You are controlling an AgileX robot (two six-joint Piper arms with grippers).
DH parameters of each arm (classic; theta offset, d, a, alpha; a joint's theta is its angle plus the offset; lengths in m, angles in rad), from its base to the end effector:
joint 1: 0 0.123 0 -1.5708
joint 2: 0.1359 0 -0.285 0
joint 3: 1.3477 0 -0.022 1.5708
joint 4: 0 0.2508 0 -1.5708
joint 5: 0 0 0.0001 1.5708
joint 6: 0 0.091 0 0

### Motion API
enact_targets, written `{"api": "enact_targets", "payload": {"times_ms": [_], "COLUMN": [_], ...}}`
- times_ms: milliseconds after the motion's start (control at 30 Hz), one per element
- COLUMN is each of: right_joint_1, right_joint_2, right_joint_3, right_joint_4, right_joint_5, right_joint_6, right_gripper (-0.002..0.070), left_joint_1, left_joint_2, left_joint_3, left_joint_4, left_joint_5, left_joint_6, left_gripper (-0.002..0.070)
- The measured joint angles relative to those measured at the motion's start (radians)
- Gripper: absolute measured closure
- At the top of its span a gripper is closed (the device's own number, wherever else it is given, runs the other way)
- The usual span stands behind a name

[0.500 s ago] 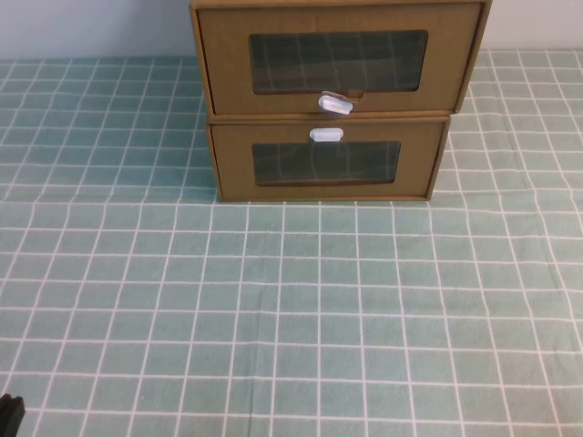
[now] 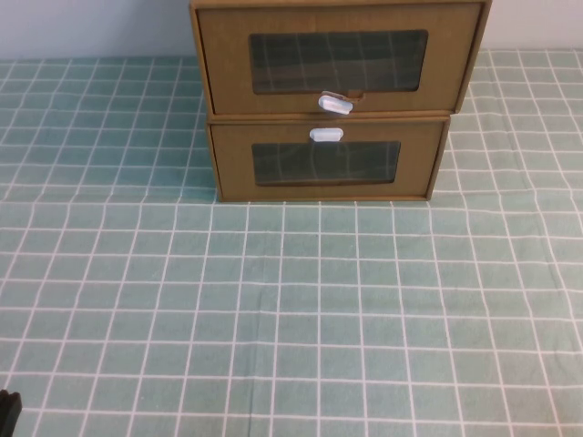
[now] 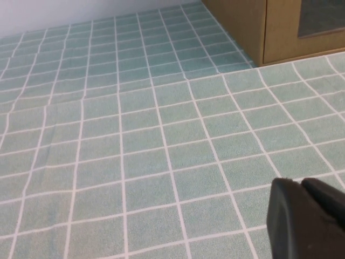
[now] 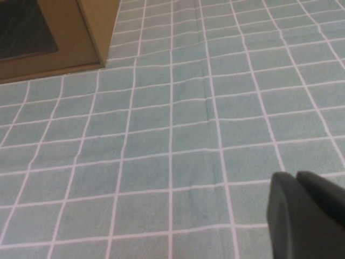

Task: Open the shoe box
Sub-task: 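Pull the top drawer of the cardboard box fully open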

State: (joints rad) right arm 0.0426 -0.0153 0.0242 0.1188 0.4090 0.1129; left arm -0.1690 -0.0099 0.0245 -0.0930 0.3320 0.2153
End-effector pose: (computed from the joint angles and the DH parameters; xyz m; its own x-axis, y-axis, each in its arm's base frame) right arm 0.0512 0.0065 0.1694 -0.3333 0.2059 -0.9201 -0.0141 0.9747 0.2232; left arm 0.0525 -0.0118 0.1756 -0.2245 0.1671 -0.9600 0.2273 0.9670 0.1151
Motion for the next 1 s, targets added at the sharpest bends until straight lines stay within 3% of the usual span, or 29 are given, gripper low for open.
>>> {"api": "enact_targets", "payload": {"times_ms": [433, 867, 1000], "right_joint_1": [0.0, 0.0, 0.0], "right_joint_2": [0.0, 0.0, 0.0], "right_joint_3": [0.0, 0.0, 0.0], "right_joint_4": [-0.002, 0.0, 0.0], "right_joint_5": [-0.069, -0.765, -0.869], "right_joint_6": [0.0, 0.0, 0.0], "right_gripper": [0.0689, 0.069, 0.0689], "left_joint_1": [0.0, 0.0, 0.0], "left_joint_2": [0.0, 0.0, 0.0], "left_joint_3": [0.002, 0.002, 0.002], "left_joint_4": [0.034, 0.032, 0.03], "left_joint_5": [-0.133, -0.456, -0.477], "left_joint_6": [0.004, -0.013, 0.016], "left_gripper": [0.068, 0.068, 0.068]}}
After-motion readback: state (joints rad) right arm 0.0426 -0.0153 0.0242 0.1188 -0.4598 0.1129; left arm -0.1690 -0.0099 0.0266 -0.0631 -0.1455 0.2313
